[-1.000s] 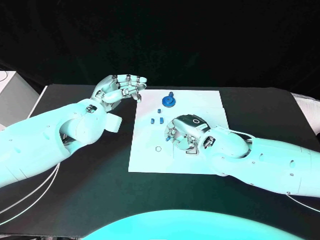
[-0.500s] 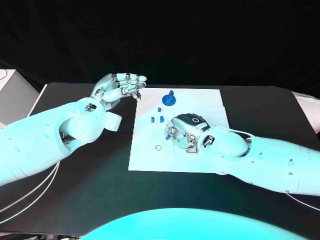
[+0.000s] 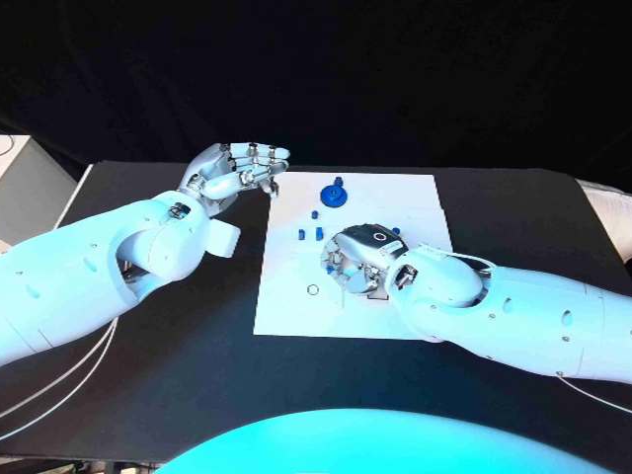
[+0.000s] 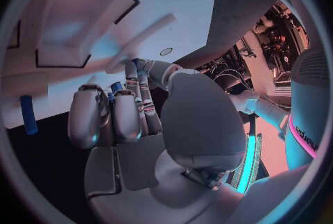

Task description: Assemble the parts on the task board

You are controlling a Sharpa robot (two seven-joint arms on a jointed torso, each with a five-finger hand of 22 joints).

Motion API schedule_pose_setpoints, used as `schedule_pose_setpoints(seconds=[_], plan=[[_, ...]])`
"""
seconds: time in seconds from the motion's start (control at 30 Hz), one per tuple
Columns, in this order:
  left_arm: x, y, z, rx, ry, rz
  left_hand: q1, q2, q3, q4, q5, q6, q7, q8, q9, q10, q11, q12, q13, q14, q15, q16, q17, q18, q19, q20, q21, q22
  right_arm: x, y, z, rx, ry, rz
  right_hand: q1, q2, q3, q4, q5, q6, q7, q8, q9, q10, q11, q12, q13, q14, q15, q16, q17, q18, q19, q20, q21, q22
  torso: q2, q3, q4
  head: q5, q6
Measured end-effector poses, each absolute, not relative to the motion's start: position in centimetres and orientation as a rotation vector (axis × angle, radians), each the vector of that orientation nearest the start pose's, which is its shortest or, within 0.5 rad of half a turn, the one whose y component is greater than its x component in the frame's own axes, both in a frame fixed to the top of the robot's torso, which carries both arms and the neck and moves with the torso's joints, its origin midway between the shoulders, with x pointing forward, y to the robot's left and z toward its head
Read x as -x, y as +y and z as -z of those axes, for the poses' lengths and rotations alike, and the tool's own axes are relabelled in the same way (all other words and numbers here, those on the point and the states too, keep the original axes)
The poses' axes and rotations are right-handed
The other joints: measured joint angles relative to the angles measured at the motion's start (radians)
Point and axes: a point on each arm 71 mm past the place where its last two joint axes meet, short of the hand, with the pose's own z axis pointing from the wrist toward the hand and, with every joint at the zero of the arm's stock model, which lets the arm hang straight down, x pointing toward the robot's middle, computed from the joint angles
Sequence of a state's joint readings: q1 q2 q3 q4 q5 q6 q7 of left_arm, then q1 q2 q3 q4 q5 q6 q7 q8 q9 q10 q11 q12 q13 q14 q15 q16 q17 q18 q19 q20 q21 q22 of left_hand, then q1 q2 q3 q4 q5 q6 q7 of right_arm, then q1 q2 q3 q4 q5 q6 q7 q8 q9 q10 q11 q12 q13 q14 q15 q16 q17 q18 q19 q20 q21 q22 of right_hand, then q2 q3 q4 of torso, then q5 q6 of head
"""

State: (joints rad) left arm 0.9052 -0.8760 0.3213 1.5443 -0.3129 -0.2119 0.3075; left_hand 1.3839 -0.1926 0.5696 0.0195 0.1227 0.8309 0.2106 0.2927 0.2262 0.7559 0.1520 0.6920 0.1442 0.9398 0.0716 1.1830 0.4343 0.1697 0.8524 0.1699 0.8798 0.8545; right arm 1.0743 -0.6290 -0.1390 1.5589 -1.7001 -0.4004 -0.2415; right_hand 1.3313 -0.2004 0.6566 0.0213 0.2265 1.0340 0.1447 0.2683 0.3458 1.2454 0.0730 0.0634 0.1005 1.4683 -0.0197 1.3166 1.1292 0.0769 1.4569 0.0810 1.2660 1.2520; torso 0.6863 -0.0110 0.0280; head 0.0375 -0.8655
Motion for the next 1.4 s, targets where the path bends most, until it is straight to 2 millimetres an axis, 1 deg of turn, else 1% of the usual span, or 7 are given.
schedule_pose_setpoints(seconds=[0.3, 0.5, 0.6, 0.63, 0.67, 1.1, 1.4], plan=[[-47.7, 22.6, 18.5, 0.982, 1.424, 1.587, 0.000, 0.000, 0.000, 0.000, 0.000, 0.000, 0.000, 0.000, 0.000, 0.000, 0.000, 0.000, -0.001, 0.000, 0.000, 0.000, 0.000, 0.000, 0.000, 0.000, 0.000, -0.001, -42.2, -8.6, 25.9, 0.380, 1.681, -0.718, -0.023, -0.040, -0.007, 0.007, 0.006, -0.048, 0.001, -0.037, -0.014, -0.052, 0.010, 0.004, -0.015, -0.002, 0.009, -0.006, -0.024, 0.000, -0.009, 0.009, -0.022, -0.019, 0.000, 0.0007, -0.0011, 0.003, -0.002], [-47.7, 22.7, 18.5, 0.982, 1.425, 1.585, 0.000, 0.000, 0.000, 0.000, 0.000, 0.000, 0.000, 0.000, 0.000, 0.000, 0.000, 0.000, -0.001, 0.000, 0.000, 0.000, 0.000, 0.000, 0.000, 0.000, 0.000, -0.001, -42.1, -8.9, 26.0, 0.375, 1.678, -0.718, -0.028, -0.058, -0.017, 0.016, 0.006, -0.081, 0.004, -0.060, -0.018, -0.116, 0.018, -0.002, -0.032, -0.001, 0.015, -0.013, -0.045, 0.001, -0.037, 0.016, -0.089, -0.080, 0.000, 0.0018, -0.0020, 0.003, 0.000], [-47.7, 22.7, 18.6, 0.983, 1.425, 1.585, 0.000, 0.000, 0.000, 0.000, 0.000, 0.000, 0.000, 0.000, 0.000, 0.000, 0.000, 0.000, -0.001, 0.000, 0.000, 0.000, 0.000, 0.000, 0.000, 0.000, 0.000, -0.001, -42.1, -9.0, 26.0, 0.371, 1.675, -0.719, -0.023, -0.063, -0.042, 0.016, -0.004, -0.107, 0.006, -0.078, -0.022, -0.159, 0.023, 0.002, -0.038, -0.003, 0.019, -0.032, -0.078, 0.016, -0.062, 0.021, -0.148, -0.134, 0.000, 0.0020, -0.0020, 0.002, 0.001], [-47.7, 22.7, 18.6, 0.983, 1.425, 1.584, 0.000, 0.000, 0.000, 0.000, 0.000, 0.000, 0.000, 0.000, 0.000, 0.000, 0.000, 0.000, -0.001, 0.000, 0.000, 0.000, 0.000, 0.000, 0.000, 0.000, 0.000, -0.001, -42.1, -9.0, 26.0, 0.369, 1.674, -0.719, -0.020, -0.066, -0.051, 0.015, -0.004, -0.113, 0.001, -0.083, -0.023, -0.176, 0.027, 0.003, -0.038, -0.001, 0.022, -0.038, -0.091, 0.016, -0.069, 0.022, -0.167, -0.151, 0.000, 0.0020, -0.0019, 0.002, 0.002], [-47.7, 22.7, 18.6, 0.984, 1.426, 1.584, 0.000, 0.000, 0.000, 0.000, 0.000, 0.000, 0.000, 0.000, 0.000, 0.000, 0.000, 0.000, -0.001, 0.000, 0.000, 0.000, 0.000, 0.000, 0.000, 0.000, 0.000, -0.001, -42.1, -9.1, 26.1, 0.367, 1.673, -0.718, -0.018, -0.068, -0.066, 0.016, -0.008, -0.120, -0.002, -0.089, -0.025, -0.190, 0.028, 0.007, -0.037, -0.004, 0.025, -0.045, -0.103, 0.027, -0.073, 0.023, -0.185, -0.166, 0.000, 0.0020, -0.0019, 0.001, 0.003], [-47.7, 22.8, 18.9, 0.991, 1.430, 1.578, 0.000, 0.000, 0.000, 0.000, 0.000, 0.000, 0.000, 0.000, 0.000, 0.000, 0.000, 0.000, -0.001, 0.000, 0.000, 0.000, -0.001, 0.000, 0.004, 0.004, 0.000, -0.001, -41.9, -11.5, 25.5, 0.309, 1.648, -0.700, 0.000, -0.059, -0.127, 0.033, -0.008, -0.133, -0.003, -0.106, -0.029, -0.218, 0.031, 0.037, -0.032, -0.009, 0.030, -0.056, -0.136, 0.031, -0.080, 0.023, -0.229, -0.203, 0.000, 0.0022, -0.0028, -0.010, 0.014], [-47.6, 22.9, 19.0, 0.993, 1.432, 1.575, 0.000, 0.000, 0.000, 0.000, 0.000, 0.000, 0.000, 0.000, 0.000, 0.000, 0.000, 0.000, -0.001, 0.000, 0.000, 0.000, -0.001, 0.000, 0.004, 0.004, 0.000, -0.001, -43.6, -15.2, 23.1, 0.246, 1.612, -0.637, 0.011, -0.060, -0.120, 0.045, -0.004, -0.128, 0.003, -0.106, -0.029, -0.188, 0.018, 0.077, -0.031, -0.003, 0.025, -0.007, -0.072, 0.031, -0.026, 0.016, -0.115, -0.092, 0.000, 0.0020, -0.0042, -0.028, 0.031]])
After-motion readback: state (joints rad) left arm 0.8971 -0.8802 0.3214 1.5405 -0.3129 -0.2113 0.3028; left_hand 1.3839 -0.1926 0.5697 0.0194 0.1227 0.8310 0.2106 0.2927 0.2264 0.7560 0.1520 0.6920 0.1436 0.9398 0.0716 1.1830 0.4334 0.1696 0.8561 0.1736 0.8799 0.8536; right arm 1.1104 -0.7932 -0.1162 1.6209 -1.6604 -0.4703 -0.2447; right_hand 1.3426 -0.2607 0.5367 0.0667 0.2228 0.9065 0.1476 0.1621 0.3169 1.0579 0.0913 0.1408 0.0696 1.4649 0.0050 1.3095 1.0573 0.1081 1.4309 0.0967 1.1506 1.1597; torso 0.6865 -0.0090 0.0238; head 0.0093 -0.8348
